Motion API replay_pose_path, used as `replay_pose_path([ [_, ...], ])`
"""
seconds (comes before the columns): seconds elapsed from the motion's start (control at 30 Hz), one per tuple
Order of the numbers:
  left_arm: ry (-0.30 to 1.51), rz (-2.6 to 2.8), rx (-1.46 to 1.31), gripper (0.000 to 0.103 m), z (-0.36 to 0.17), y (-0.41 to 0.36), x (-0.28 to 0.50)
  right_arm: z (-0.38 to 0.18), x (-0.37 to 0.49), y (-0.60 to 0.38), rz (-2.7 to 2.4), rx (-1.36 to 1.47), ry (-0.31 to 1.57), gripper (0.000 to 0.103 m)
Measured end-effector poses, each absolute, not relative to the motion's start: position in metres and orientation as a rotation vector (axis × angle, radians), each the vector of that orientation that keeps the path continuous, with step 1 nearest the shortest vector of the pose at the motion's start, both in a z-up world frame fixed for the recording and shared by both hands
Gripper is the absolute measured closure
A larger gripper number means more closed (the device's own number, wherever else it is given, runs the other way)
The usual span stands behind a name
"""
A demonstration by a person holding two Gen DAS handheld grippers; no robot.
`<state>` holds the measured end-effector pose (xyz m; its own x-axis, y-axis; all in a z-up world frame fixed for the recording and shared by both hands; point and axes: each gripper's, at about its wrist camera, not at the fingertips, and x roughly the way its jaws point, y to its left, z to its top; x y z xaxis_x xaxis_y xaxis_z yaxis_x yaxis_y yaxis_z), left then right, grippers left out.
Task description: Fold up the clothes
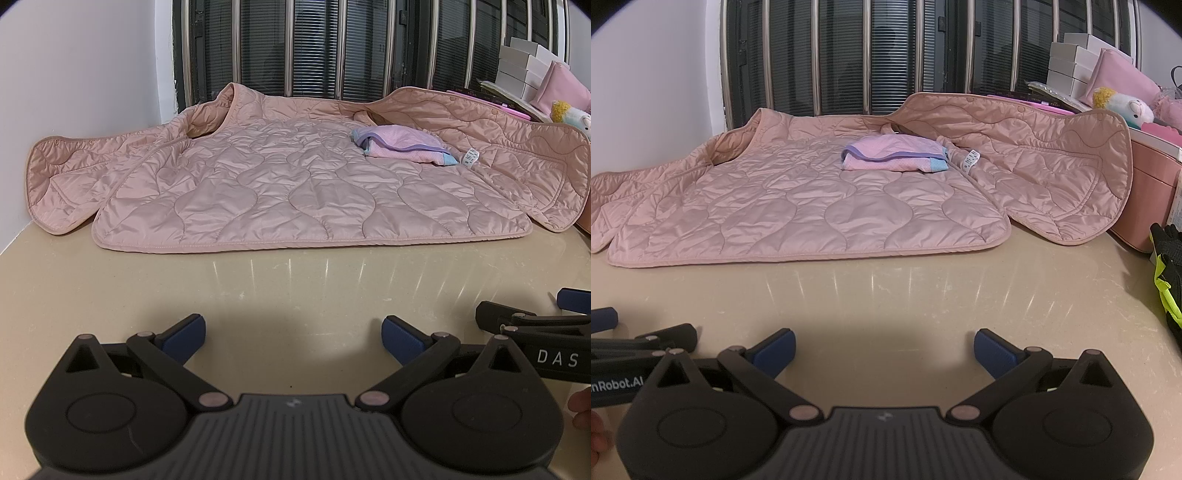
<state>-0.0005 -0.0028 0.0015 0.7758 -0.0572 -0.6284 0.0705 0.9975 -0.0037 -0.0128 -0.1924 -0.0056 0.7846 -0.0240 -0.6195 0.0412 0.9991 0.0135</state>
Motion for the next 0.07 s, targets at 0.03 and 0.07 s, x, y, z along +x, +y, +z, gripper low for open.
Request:
replay_pose_path([
  [0.03, 0.679, -0.069, 0.020, 0.001, 0.0015, -0.0030, -0.0006, -0.0056, -0.0128, -0.1925, -0.035, 0.027, 0.668, 0.000],
  [0.07, 0.679, -0.069, 0.020, 0.001, 0.0015, -0.0031, -0.0007, -0.0056, -0.0128, -0.1926, -0.035, 0.027, 0.668, 0.000],
])
